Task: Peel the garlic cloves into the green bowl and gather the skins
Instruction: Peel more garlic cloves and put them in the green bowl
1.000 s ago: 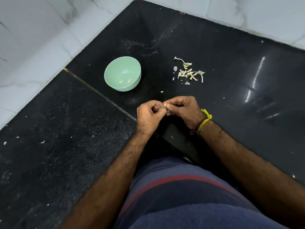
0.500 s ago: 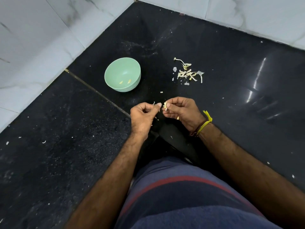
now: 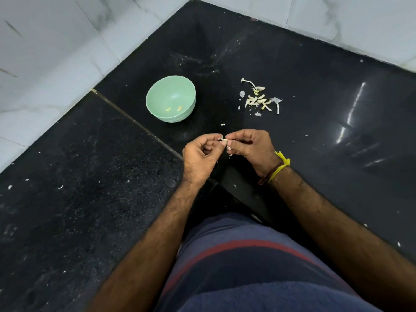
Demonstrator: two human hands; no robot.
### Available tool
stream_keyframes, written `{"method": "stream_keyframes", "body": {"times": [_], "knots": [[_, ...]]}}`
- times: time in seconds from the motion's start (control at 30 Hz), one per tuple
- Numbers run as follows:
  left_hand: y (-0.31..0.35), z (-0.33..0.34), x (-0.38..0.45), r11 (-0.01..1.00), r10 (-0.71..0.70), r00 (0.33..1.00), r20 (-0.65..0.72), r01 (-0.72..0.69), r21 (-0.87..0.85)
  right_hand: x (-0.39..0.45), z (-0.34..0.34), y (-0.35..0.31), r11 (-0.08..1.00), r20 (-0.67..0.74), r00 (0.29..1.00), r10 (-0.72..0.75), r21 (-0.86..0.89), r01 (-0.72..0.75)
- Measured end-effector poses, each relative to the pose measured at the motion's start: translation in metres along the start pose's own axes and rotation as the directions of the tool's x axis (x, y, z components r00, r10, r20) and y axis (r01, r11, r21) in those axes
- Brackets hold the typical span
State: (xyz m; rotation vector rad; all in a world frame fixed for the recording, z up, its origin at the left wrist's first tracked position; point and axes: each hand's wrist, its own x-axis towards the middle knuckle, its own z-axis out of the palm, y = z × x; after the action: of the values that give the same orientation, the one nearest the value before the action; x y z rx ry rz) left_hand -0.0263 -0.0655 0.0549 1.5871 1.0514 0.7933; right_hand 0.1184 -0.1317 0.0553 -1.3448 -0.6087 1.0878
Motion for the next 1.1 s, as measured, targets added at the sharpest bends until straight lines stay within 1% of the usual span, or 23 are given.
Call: {"method": "stream_keyframes", "body": {"times": [0.1, 0.27, 0.43, 0.57, 0.73, 0.87, 0.93, 1.03, 1.1], "knots": [[-0.001, -0.001, 0.002, 0.997, 0.024, 1.0, -0.009, -0.023, 0.08, -0.001, 0.002, 0.001, 1.0, 0.004, 1.0, -0.009, -0.022, 0.009], [-0.001, 0.002, 0.002, 0.995, 0.006, 1.0, -0.028, -0.003, 0.098, -0.003, 0.006, 0.0, 0.997, 0.007, 1.0, 0.013, 0.074, -0.013], [0.003, 0.002, 0.0, 0.995, 0.009, 0.999, -0.042, -0.005, 0.104, -0.006, 0.011, 0.006, 0.993, -0.031, 0.999, 0.03, 0.116, -0.026], [0.004, 0.005, -0.004, 0.987, 0.039, 0.998, -0.054, -0.03, 0.161, -0.006, 0.013, 0.012, 0.993, -0.055, 0.998, 0.038, 0.109, -0.032], [0.008, 0.009, -0.006, 0.979, 0.062, 0.998, -0.028, -0.055, 0.195, -0.006, 0.011, 0.011, 0.998, -0.05, 0.999, 0.017, 0.057, -0.015], [0.005, 0.01, -0.006, 0.991, 0.006, 0.998, -0.069, 0.003, 0.134, -0.007, 0.012, 0.008, 0.997, -0.03, 0.999, 0.028, 0.074, -0.026], [0.001, 0.009, -0.006, 0.993, -0.037, 0.997, -0.066, 0.044, 0.11, -0.008, 0.014, 0.007, 0.997, -0.02, 0.999, 0.036, 0.066, -0.035], [0.0, 0.008, -0.004, 0.99, -0.065, 0.996, -0.061, 0.072, 0.118, -0.008, 0.016, 0.006, 0.999, -0.022, 0.999, 0.044, 0.028, -0.043], [0.002, 0.006, -0.002, 0.989, -0.073, 0.995, -0.065, 0.081, 0.122, -0.006, 0.016, 0.006, 1.0, -0.027, 0.999, 0.022, -0.007, -0.022]]}}
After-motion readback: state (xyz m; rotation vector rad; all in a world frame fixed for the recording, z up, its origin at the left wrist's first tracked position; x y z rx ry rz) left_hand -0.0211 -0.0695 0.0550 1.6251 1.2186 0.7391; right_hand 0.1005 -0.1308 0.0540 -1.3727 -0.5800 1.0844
